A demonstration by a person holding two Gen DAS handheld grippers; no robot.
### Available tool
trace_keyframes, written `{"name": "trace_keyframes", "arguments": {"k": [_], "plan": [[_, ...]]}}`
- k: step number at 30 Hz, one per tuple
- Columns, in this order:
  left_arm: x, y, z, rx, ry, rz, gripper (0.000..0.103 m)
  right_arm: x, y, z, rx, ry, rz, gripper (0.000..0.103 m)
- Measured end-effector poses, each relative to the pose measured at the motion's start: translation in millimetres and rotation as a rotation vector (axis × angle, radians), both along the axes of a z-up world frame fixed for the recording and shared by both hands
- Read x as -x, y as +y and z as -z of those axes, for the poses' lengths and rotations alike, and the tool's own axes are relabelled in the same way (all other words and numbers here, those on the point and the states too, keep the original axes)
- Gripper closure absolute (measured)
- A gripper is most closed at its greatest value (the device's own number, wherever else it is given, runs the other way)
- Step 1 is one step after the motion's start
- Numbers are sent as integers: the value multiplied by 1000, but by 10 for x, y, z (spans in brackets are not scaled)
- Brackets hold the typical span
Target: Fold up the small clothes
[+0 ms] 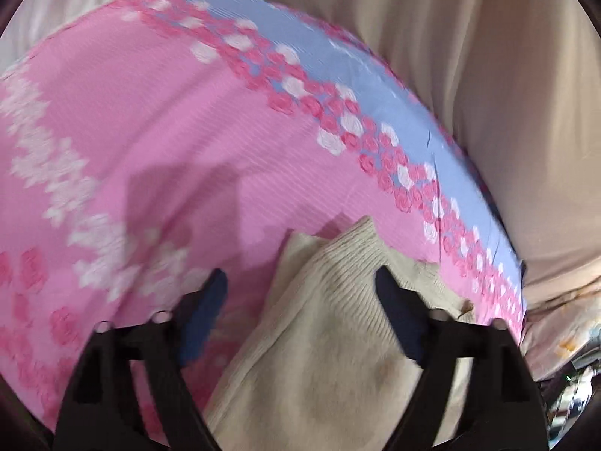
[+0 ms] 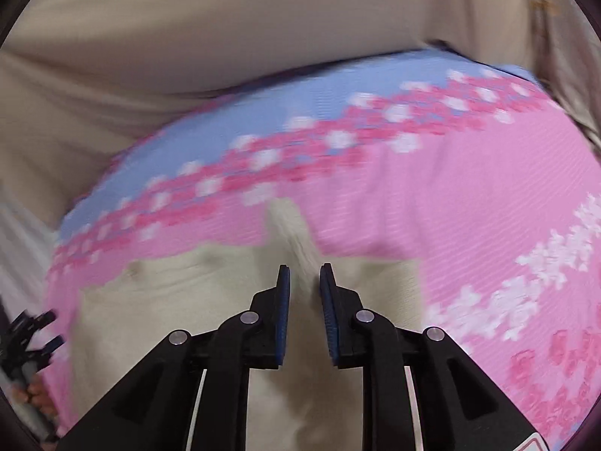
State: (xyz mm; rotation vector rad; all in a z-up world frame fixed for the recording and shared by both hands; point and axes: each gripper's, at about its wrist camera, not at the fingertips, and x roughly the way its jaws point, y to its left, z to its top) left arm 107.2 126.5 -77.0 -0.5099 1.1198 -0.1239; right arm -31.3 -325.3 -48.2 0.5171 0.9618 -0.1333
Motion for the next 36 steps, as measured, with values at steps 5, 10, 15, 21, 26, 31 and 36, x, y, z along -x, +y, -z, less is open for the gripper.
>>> {"name": "trace_keyframes", "arguments": {"k": [5, 10, 15, 21, 26, 31, 36], "plan": [[133, 4, 416, 46, 150, -16, 19, -339, 907, 9, 49, 44, -257, 91], [156, -156, 540, 39, 154, 14, 26, -644, 1257, 304, 74, 170, -360, 93], [83, -144, 592, 121, 186, 29, 75, -726, 1382, 577, 92, 278, -373, 94], [64, -212, 429, 218, 178, 60, 89, -815, 1418, 613, 104, 334, -383, 95], [101, -445, 4, 311, 106, 120, 89, -867, 1402, 639, 94, 346, -381, 95], [121, -838, -442, 362, 26, 216, 89, -886, 1399, 649, 87, 343, -384, 95], [147, -1185, -616, 362, 6, 288, 89, -926, 1367, 664, 63, 336, -383, 95]]}}
